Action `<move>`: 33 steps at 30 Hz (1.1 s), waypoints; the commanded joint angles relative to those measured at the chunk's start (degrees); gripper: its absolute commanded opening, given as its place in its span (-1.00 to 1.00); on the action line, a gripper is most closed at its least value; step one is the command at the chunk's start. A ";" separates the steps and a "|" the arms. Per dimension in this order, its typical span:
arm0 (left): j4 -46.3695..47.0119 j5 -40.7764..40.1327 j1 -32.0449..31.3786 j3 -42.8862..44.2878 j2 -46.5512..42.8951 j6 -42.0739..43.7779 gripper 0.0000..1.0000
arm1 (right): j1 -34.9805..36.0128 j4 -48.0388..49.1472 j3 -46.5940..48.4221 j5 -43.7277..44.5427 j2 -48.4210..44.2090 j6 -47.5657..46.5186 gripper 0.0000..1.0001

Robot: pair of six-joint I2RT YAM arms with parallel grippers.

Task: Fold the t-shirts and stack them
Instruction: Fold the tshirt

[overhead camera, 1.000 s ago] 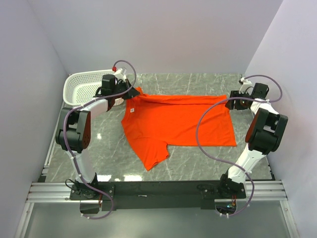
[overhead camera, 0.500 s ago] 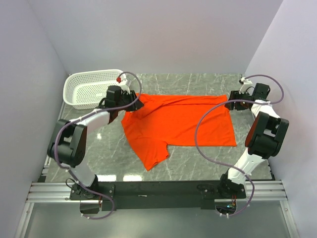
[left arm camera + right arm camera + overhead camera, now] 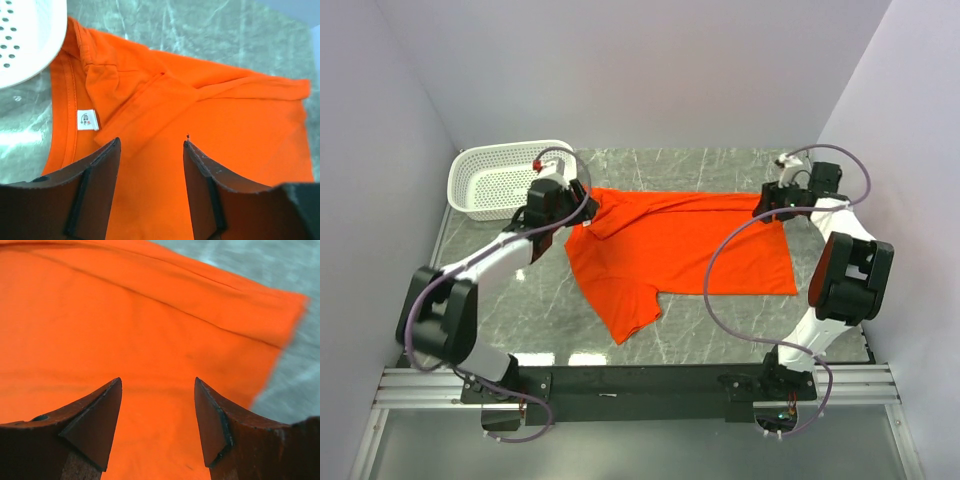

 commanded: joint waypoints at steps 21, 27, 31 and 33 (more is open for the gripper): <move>-22.95 11.71 -0.64 36.20 35.05 21.91 0.05 | 6.12 -3.47 -1.44 -4.66 -4.58 -0.25 0.33; -25.68 13.91 -0.64 39.21 37.87 23.67 0.06 | 6.03 -3.21 -1.62 -4.84 -4.49 0.10 0.33; -27.09 13.21 -0.64 40.88 39.63 24.11 0.06 | 6.03 -3.21 -1.71 -4.93 -4.40 0.28 0.33; -27.36 12.77 -0.64 41.49 40.42 24.37 0.06 | 6.03 -3.12 -1.71 -4.93 -4.49 0.28 0.33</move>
